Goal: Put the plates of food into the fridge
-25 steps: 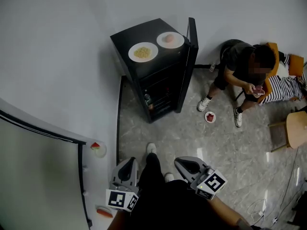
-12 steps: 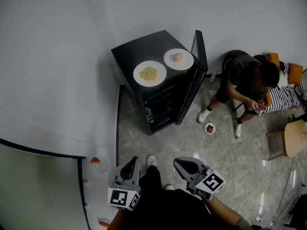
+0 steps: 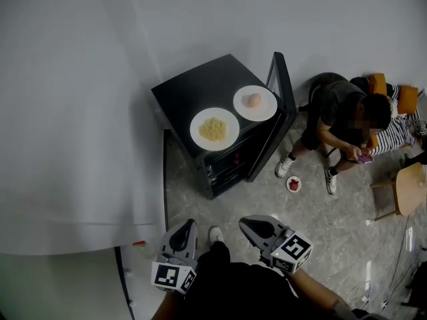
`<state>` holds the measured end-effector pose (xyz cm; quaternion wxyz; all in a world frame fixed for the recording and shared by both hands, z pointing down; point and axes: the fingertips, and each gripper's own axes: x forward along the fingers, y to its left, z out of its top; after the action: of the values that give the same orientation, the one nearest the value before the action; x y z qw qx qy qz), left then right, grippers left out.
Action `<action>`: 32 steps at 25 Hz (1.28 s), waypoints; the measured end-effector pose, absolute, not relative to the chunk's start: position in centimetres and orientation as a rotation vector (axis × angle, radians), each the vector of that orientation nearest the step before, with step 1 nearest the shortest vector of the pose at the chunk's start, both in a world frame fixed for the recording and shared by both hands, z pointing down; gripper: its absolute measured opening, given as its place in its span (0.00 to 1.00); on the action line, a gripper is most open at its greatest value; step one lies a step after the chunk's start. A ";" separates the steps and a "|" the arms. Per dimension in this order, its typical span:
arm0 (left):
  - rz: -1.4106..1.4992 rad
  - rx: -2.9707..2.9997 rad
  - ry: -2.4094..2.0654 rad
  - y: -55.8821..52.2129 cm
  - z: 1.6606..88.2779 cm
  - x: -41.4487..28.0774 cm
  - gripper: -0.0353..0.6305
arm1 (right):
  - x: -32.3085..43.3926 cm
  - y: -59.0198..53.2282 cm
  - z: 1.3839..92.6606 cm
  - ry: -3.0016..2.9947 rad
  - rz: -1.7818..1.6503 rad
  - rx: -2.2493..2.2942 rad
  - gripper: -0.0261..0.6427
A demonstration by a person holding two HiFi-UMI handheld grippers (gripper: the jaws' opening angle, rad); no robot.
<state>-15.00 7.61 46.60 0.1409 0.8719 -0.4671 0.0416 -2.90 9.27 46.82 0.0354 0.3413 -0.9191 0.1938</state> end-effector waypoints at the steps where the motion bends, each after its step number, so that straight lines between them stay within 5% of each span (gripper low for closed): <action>1: 0.104 2.515 -1.337 6.8 46.6 -15.2 0.09 | -2.9 8.3 47.1 -2.812 0.611 1.071 0.08; 19: 0.105 2.572 -1.219 -1.0 47.1 -15.4 0.09 | -4.1 -2.5 46.6 -2.890 1.014 1.122 0.08; 32: 0.125 2.572 -1.267 -3.1 45.8 -13.1 0.09 | -2.9 -8.1 45.2 -3.016 1.837 0.958 0.08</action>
<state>-13.12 -3.14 45.76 0.1355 0.8880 -0.4374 0.0431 -2.88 -8.08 45.17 -0.2560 0.2532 -0.7968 0.4852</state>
